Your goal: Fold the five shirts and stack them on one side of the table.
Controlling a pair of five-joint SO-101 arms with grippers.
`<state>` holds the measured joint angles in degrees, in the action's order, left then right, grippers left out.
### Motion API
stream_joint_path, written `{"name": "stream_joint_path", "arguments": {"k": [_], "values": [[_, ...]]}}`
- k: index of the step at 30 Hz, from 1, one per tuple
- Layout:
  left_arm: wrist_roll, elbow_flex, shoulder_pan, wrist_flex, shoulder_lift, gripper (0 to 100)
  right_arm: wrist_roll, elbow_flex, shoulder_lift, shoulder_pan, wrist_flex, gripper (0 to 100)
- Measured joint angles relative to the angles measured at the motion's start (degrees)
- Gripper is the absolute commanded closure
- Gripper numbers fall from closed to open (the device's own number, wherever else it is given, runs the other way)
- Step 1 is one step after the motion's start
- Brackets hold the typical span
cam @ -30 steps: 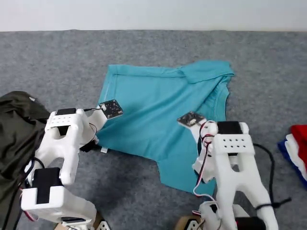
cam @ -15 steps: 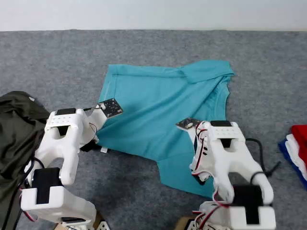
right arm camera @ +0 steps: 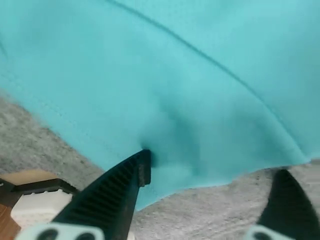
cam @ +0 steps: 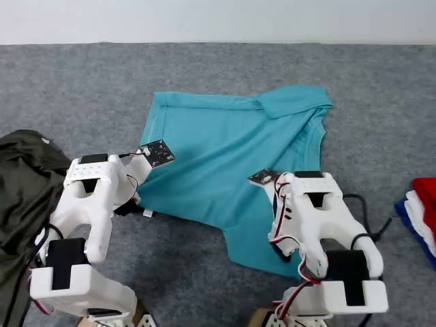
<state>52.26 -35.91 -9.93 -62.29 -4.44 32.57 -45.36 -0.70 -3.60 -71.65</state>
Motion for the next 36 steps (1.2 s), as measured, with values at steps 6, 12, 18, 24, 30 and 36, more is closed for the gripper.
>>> {"name": "stream_joint_path", "arguments": {"k": [6,12,18,24,30,36], "values": [[-0.3,0.0,-0.4,0.1,0.0,100,0.0,0.9,0.2,0.3,2.0,87.0],[-0.3,0.0,-0.4,0.5,0.0,100,0.0,2.3,0.1,0.4,2.5,89.5],[-0.3,0.1,-0.4,0.6,0.0,100,0.0,3.5,-0.1,0.4,2.1,89.8],[-0.3,0.1,-0.4,0.8,0.0,100,0.1,2.5,4.0,-0.5,-3.0,89.4],[-0.3,0.1,-0.4,0.8,0.0,100,1.7,2.4,14.9,-1.7,-12.7,79.1],[-0.3,0.1,-0.4,0.8,0.0,100,1.0,-1.1,22.2,-5.9,-15.1,66.9]]}}
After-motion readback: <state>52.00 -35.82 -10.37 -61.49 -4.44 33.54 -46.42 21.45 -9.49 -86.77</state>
